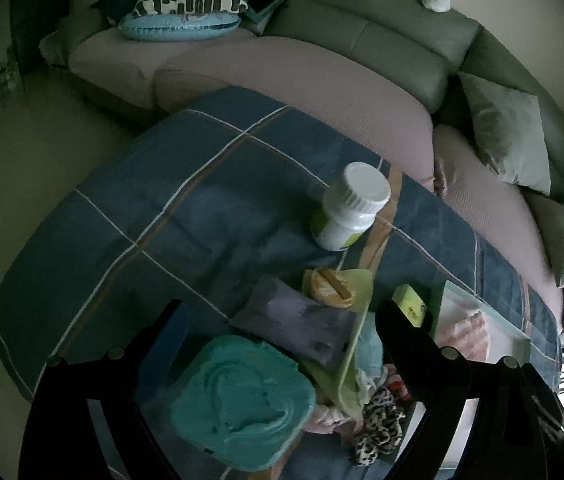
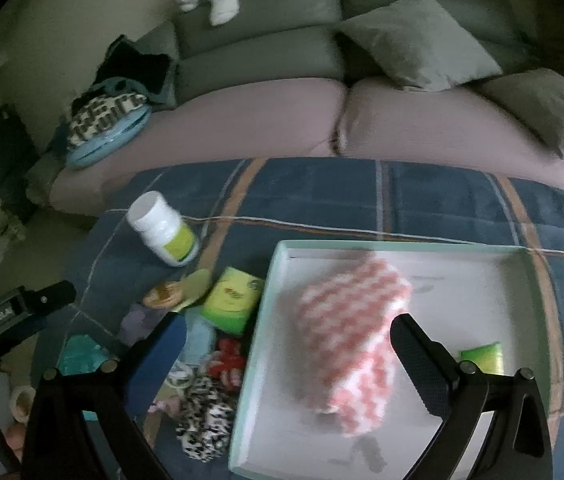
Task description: Organize soft objects
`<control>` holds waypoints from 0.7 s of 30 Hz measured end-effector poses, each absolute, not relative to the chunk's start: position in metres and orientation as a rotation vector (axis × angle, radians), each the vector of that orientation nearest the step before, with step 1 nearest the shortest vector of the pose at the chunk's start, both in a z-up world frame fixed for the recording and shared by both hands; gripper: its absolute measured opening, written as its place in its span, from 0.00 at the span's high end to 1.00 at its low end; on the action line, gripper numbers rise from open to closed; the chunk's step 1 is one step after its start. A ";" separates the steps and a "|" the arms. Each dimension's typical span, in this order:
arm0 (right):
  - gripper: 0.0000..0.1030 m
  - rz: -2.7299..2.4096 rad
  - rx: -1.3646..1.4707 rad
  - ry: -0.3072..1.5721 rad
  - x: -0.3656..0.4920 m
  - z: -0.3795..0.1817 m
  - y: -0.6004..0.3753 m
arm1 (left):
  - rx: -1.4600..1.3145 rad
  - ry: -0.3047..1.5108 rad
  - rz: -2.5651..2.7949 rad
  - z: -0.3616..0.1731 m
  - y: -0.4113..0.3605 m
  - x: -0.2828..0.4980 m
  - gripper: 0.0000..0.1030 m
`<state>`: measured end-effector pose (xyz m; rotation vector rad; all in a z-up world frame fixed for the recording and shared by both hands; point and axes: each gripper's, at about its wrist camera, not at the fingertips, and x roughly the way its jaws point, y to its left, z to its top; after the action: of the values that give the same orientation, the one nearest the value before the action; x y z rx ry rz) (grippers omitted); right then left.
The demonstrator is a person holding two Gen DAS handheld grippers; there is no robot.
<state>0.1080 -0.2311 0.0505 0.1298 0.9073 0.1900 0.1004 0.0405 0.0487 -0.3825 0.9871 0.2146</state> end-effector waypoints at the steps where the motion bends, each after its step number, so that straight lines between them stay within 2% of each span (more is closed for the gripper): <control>1: 0.00 0.195 0.120 0.910 0.109 0.049 -0.227 | -0.383 0.994 0.210 0.048 0.042 0.101 0.09; 9: 0.01 0.276 0.095 0.971 0.112 0.033 -0.199 | -0.409 1.045 0.165 0.036 0.043 0.108 0.09; 21: 0.10 0.301 0.085 1.018 0.123 0.013 -0.184 | -0.438 1.128 0.148 0.024 0.053 0.127 0.09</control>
<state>0.1231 -0.1844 0.0133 0.0847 1.0180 0.3007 0.1271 0.0530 0.0243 -0.4384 1.1285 0.1478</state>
